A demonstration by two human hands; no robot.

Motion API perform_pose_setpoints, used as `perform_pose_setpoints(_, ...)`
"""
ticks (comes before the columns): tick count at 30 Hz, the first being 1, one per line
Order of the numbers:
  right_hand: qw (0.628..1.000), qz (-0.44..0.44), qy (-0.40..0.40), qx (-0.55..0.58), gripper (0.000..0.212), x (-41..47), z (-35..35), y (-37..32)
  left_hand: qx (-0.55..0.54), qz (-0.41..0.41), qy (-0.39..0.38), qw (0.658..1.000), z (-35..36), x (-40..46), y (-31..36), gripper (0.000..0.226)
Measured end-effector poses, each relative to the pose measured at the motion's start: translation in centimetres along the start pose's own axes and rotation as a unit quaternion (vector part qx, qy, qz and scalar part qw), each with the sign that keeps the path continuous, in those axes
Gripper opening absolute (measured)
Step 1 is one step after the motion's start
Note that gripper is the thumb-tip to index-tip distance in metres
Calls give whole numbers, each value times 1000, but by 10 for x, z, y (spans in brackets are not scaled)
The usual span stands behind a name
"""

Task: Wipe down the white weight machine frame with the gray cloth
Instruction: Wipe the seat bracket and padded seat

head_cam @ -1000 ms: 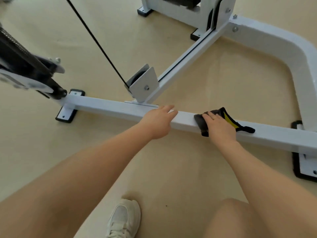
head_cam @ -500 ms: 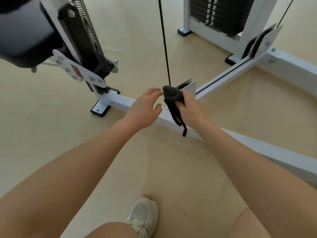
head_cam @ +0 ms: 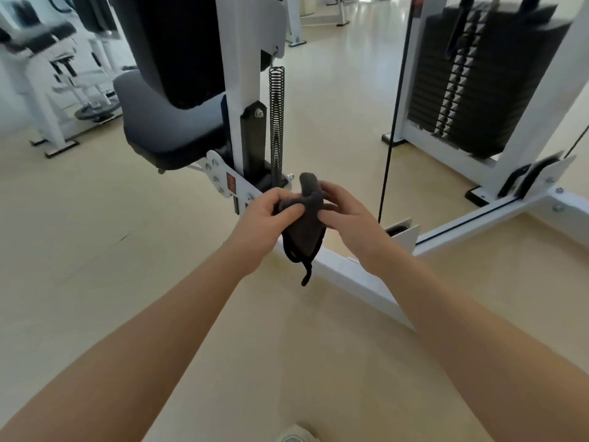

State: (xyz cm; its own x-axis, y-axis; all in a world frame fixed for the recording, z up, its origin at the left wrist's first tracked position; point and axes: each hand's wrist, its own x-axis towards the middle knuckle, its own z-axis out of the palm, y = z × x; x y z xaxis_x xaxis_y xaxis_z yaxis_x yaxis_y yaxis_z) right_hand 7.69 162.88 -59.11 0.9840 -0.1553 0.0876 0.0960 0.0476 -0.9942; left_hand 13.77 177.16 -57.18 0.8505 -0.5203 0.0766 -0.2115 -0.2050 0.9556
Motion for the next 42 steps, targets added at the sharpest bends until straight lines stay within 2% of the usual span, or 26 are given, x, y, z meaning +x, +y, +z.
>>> perform_pose_setpoints(3, 998, 54, -15, 31, 64, 14, 2, -4, -4, 6, -64, 998, -25, -1, 6, 19)
perform_pose_setpoints(4, 996, 68, -28, 47, 60, 18, 3, -6, 1, 7, -75, 997, -33, 0, 9, 23)
perform_pose_setpoints(6, 996, 67, -48, 42, 37, 26, 6, -13, 24, 16, -73, 997, -48, 4, 16, 24)
perform_pose_setpoints(9, 997, 59, -41, 7, 17, 33, 13, -27, 57, 27, -13, 998, -65, 13, 24, 16)
perform_pose_setpoints(14, 997, 47, -22, 62, 14, 45, 25, -58, 92, 46, 85, 991, -71, 29, 37, 5)
perform_pose_setpoints(17, 996, 40, 49, 70, 7, 53, 29, -86, 132, 87, 141, 977, -72, 44, 54, 8)
perform_pose_setpoints(20, 978, 14, 189, 91, 8, 65, 27, -122, 217, 144, 195, 946, -78, 55, 79, 21)
perform_pose_setpoints(23, 949, -74, 304, 34, 16, 81, 31, -158, 320, 258, 193, 891, -88, 60, 109, 22)
perform_pose_setpoints(25, 925, -147, 348, -36, 20, 90, 40, -181, 427, 334, 185, 820, -96, 64, 129, 23)
perform_pose_setpoints(27, 902, -208, 371, -68, 20, 99, 51, -202, 532, 392, 189, 727, -103, 73, 148, 27)
perform_pose_setpoints(28, 893, -233, 378, -76, 19, 105, 56, -211, 576, 404, 193, 684, -107, 78, 157, 30)
perform_pose_setpoints(30, 874, -270, 392, -100, 20, 118, 65, -226, 640, 390, 207, 629, -115, 83, 174, 36)
perform_pose_setpoints(34, 858, -322, 367, -156, 33, 148, 76, -246, 709, 366, 225, 559, -136, 92, 199, 50)
perform_pose_setpoints(37, 857, -296, 315, -280, 60, 174, 80, -245, 751, 345, 232, 513, -149, 100, 213, 55)
perform_pose_setpoints(39, 851, -249, 314, -339, 71, 184, 80, -231, 765, 338, 234, 496, -152, 105, 217, 54)
perform_pose_setpoints(42, 862, -217, 277, -364, 68, 188, 77, -205, 775, 326, 241, 485, -150, 107, 218, 54)
